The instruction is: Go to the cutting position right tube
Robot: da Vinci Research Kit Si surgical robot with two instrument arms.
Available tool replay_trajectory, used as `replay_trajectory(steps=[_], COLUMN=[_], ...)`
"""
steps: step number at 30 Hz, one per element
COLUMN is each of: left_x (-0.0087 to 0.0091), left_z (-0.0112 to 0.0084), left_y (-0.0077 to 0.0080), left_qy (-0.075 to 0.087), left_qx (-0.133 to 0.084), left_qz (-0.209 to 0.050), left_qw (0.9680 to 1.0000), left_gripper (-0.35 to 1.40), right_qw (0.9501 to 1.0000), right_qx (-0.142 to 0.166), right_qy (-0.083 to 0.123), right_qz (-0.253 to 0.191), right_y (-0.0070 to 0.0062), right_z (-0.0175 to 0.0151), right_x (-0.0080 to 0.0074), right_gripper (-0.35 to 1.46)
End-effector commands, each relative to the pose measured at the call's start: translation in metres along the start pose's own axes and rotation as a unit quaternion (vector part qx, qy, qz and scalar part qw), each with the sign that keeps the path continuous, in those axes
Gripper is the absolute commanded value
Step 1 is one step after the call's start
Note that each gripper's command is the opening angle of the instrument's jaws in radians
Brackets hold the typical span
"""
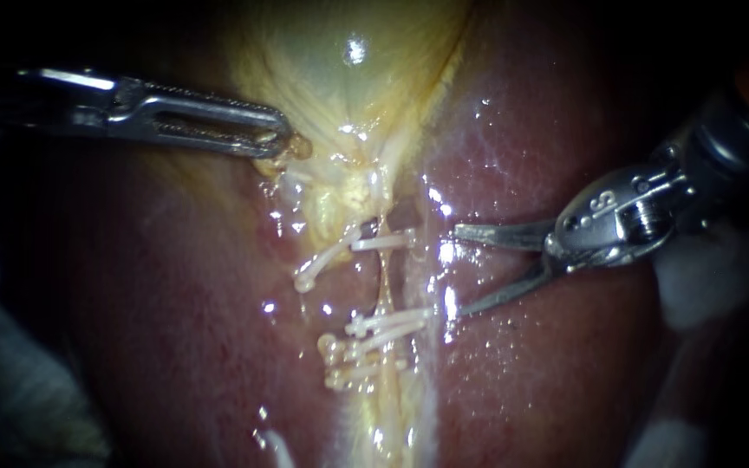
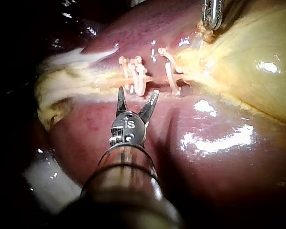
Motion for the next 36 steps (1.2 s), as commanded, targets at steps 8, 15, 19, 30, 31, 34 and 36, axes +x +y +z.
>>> replay_trajectory(steps=[8,15,19,30,31,34,36], left_x=[0.0017,0.0028,0.0026,0.0025,0.0025,0.0025,0.0025], left_z=[-0.0039,-0.0069,-0.0074,-0.0078,-0.0078,-0.0078,-0.0078], left_y=[0.0015,0.0034,0.0035,0.0029,0.0029,0.0029,0.0029], left_qy=[0.010,0.020,0.020,0.020,0.020,0.020,0.020], left_qx=[0.009,0.013,0.012,0.013,0.013,0.013,0.013], left_qz=[-0.007,-0.016,-0.016,-0.015,-0.015,-0.015,-0.015], left_qw=[0.9999,0.9996,0.9996,0.9996,0.9996,0.9996,0.9996], left_gripper=[-0.35,-0.35,-0.35,-0.35,-0.35,-0.35,-0.35], right_qw=[1.0000,1.0000,1.0000,0.9999,0.9997,0.9981,0.9974], right_qx=[0.000,0.000,-0.001,0.004,0.016,0.046,0.052], right_qy=[0.000,0.000,0.000,0.002,0.005,0.011,0.012], right_qz=[0.000,0.000,0.001,0.009,0.017,0.040,0.048], right_y=[0.0000,0.0000,0.0000,-0.0001,-0.0001,-0.0003,-0.0003], right_z=[0.0000,0.0000,0.0002,0.0027,0.0032,0.0045,0.0056], right_x=[0.0000,0.0000,0.0002,0.0005,0.0004,0.0000,-0.0004], right_gripper=[1.34,1.35,1.37,1.37,1.37,1.34,1.34])
